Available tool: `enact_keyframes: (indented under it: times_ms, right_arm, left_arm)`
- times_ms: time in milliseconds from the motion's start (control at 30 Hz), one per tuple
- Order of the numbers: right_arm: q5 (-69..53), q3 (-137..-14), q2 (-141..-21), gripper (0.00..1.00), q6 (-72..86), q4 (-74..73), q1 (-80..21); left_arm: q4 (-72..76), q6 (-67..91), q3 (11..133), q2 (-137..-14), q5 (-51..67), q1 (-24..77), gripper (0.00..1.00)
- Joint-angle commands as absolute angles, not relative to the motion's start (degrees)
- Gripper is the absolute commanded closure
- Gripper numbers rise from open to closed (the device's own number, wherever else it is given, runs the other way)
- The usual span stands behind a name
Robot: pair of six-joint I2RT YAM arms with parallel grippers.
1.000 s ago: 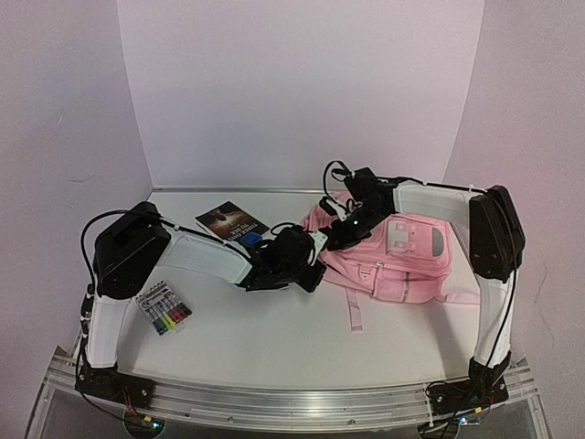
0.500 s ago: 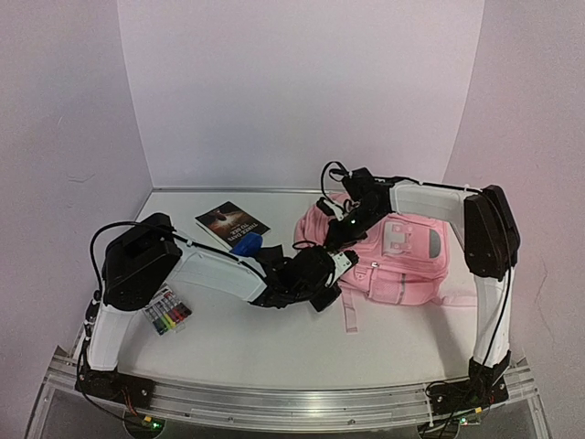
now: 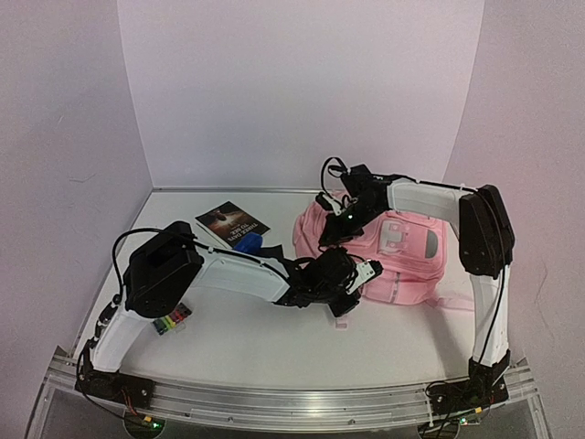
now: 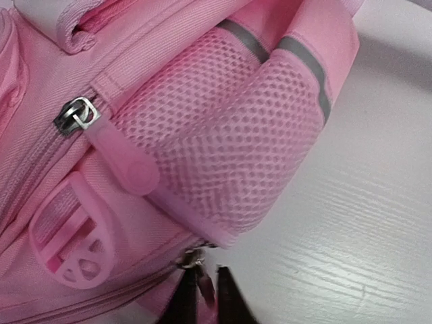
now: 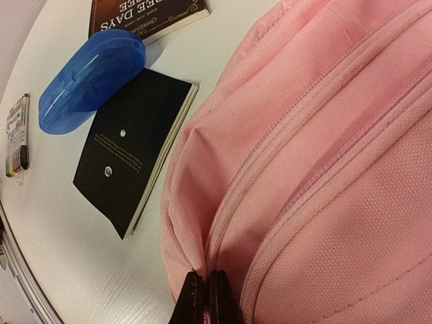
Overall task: Pack the student bag
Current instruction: Zip the student bag at the center of the board, then adjust the student bag at the center of the board.
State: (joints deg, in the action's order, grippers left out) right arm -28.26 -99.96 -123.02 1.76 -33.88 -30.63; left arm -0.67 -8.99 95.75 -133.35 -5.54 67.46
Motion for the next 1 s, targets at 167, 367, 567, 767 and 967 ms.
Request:
enact_keyframes:
  times_ms: [167, 367, 567, 767, 967]
  right_arm:
    - [-29.44, -96.98, -117.54, 1.00, -3.86, -28.80, -30.05]
    - [-31.67, -91.05, -111.99, 1.00, -10.30, -31.01, -29.97]
    - [-32.17, -86.61, -107.70, 1.00, -20.96, -38.07, -30.63]
    - [-31.62, -86.26, -105.18, 1.00, -26.94, -44.55, -31.00]
    - [-24.78, -78.09, -98.68, 1.00, -38.55, -48.02, -31.00]
  left_arm:
    - [-8.12, 1.35, 88.38, -117.23, -6.50, 70.09, 0.47]
    - [-12.24, 13.92, 79.21, -105.23, -10.32, 69.93, 0.35]
    - [-15.04, 25.13, 73.23, -97.31, -12.55, 65.12, 0.10]
    - [-15.11, 30.63, 70.48, -94.35, -14.97, 59.02, 0.00]
    - [-18.53, 32.56, 75.23, -98.20, -12.52, 52.32, 0.00]
